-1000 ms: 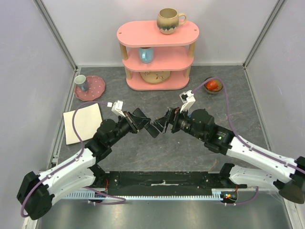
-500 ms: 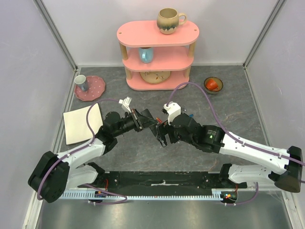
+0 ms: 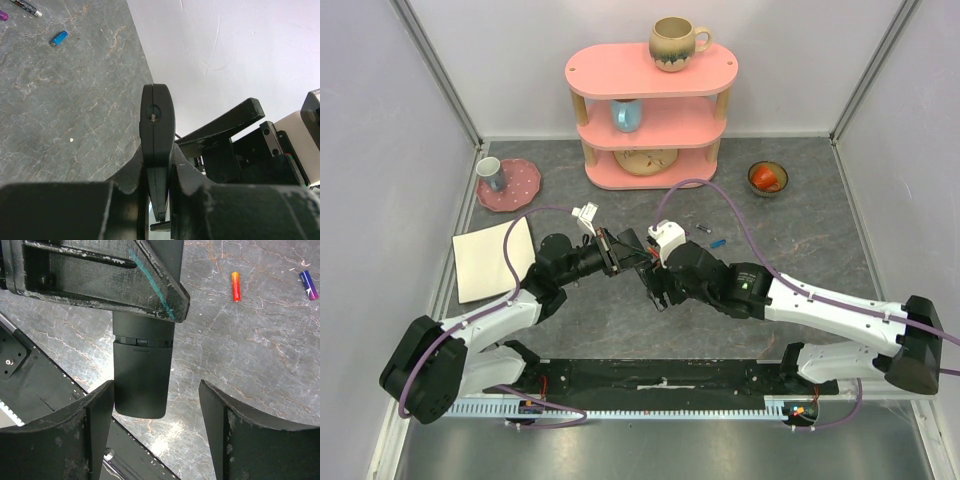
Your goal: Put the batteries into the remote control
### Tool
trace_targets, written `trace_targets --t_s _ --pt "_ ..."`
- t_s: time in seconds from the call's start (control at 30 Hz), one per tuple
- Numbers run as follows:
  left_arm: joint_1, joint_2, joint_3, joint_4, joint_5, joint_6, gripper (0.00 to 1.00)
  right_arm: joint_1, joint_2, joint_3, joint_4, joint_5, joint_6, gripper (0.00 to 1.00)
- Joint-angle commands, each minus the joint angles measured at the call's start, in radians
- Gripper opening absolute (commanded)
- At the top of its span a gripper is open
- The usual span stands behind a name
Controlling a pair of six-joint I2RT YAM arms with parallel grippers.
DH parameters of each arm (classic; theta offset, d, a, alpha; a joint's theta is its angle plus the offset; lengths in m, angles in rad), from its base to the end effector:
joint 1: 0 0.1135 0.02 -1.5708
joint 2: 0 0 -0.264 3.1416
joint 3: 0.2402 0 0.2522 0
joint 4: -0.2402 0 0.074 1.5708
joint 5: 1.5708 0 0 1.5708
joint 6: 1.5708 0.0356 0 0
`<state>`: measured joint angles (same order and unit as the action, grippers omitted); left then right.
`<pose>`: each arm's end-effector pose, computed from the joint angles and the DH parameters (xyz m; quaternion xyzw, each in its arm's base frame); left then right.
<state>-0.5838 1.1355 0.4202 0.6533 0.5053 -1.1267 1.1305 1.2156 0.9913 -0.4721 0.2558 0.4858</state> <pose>0.1890 -0.1455 0.2310 -0.0242 0.7256 -0.6200 0.2975 0.1205 0.2346 0.2955 -0.2334 0.8694 0.2238 0.3737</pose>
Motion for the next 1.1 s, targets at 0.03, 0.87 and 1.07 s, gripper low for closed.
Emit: trace_targets --t_s 0.03,0.87,1.07 --pt "0.006 -0.016 0.046 0.026 0.018 -0.012 0.02 0.009 0.015 0.033 0.053 -0.021 -0.023 0.7" --pt "0.045 -0.062 0.088 -0.129 -0.056 0.11 0.02 0.011 -0.116 0.027 -0.056 0.014 -0.041 0.46" --pt "0.064 -0.06 0.083 -0.138 -0.054 0.123 0.02 0.011 -0.143 0.018 -0.068 0.029 -0.032 0.47"
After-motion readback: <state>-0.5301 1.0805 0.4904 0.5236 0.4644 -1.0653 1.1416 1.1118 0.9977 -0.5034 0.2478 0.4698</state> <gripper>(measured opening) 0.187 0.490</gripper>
